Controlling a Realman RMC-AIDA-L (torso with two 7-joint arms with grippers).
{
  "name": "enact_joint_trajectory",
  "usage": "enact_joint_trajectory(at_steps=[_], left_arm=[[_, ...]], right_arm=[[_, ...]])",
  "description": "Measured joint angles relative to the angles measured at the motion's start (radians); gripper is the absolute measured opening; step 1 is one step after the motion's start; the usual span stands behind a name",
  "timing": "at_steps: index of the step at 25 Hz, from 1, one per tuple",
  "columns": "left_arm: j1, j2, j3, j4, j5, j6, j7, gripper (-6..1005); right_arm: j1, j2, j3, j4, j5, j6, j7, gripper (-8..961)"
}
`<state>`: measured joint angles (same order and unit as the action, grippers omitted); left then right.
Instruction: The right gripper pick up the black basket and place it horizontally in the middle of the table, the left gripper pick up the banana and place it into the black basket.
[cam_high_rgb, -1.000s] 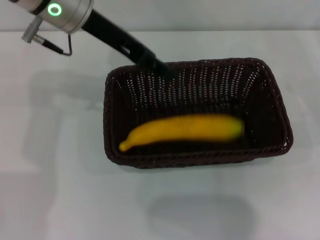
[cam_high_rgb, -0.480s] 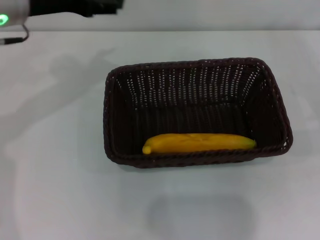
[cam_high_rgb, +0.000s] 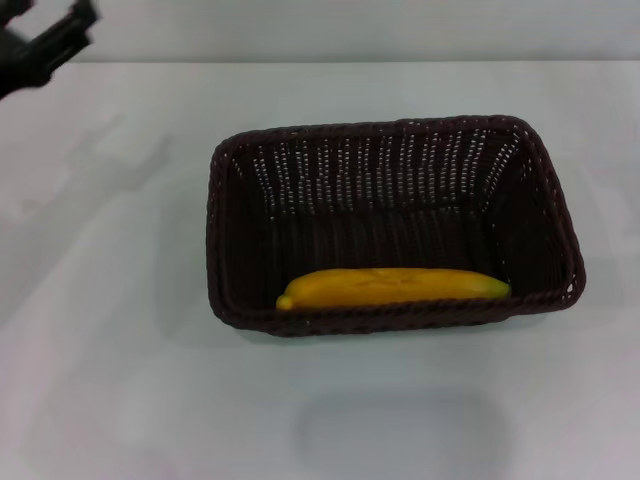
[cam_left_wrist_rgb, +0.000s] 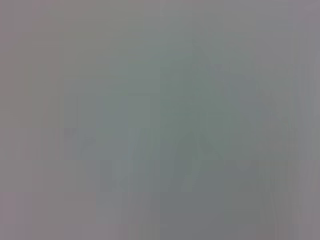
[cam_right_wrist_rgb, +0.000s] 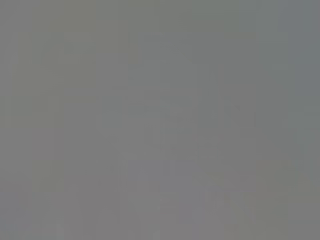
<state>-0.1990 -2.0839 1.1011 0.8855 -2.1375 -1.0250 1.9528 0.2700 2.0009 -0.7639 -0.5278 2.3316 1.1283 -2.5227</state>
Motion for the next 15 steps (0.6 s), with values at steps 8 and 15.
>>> enact_joint_trajectory(at_steps=[8, 15], left_arm=[[-0.012, 0.000, 0.000, -0.372, -0.381, -0.275, 0.497, 883], [-0.070, -0.002, -0.004, -0.555, -0.538, -0.389, 0.670, 883]], right_arm=[[-0.004, 0.002, 0.000, 0.100, 0.005, 0.121, -0.076, 862], [0.028, 0.007, 0.000, 0.295, 0.087, 0.256, -0.211, 872]])
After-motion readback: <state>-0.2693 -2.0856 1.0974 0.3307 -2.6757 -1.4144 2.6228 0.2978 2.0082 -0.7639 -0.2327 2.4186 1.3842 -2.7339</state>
